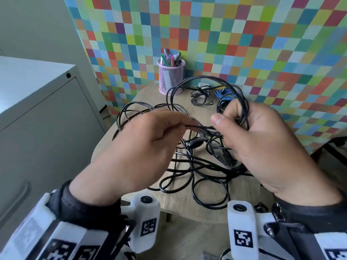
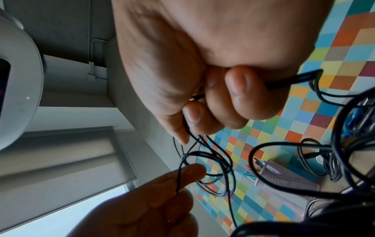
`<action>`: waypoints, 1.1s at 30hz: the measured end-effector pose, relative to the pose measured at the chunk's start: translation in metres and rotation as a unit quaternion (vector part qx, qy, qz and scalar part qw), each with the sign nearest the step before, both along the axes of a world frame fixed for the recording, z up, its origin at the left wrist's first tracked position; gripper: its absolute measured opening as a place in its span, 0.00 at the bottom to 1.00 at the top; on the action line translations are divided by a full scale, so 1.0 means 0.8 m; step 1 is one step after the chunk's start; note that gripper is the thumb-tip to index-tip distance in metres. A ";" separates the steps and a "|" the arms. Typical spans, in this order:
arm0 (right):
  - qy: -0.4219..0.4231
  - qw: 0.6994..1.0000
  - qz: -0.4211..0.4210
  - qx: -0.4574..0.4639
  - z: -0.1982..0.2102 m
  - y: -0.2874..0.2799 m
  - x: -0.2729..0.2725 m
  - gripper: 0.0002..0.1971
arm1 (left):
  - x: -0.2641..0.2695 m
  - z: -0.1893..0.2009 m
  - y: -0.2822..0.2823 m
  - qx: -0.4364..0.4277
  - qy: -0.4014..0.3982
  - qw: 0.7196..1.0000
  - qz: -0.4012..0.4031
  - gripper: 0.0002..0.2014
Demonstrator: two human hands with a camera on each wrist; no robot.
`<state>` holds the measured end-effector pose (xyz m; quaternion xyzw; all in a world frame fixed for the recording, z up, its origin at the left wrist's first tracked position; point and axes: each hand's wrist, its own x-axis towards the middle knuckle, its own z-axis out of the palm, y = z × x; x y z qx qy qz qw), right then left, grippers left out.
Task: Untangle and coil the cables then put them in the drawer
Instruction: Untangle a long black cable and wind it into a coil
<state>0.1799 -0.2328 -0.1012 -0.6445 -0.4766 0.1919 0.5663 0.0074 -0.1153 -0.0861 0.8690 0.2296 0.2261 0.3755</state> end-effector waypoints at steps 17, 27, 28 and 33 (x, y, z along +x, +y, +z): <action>0.006 0.999 0.034 -0.017 -0.006 -0.001 -0.005 0.06 | 0.007 -0.006 0.000 -0.066 -0.050 0.996 0.032 0.12; 0.088 0.993 0.081 -0.001 -0.008 0.002 -0.013 0.07 | 0.008 -0.010 0.002 -0.112 -0.113 0.986 0.052 0.17; 0.094 0.994 0.062 0.011 -0.008 0.002 -0.012 0.09 | 0.006 -0.007 0.002 -0.108 -0.112 0.987 0.044 0.20; 0.208 0.971 -0.055 0.103 0.006 -0.002 0.000 0.14 | -0.018 0.009 0.023 -0.108 -0.058 0.992 0.000 0.18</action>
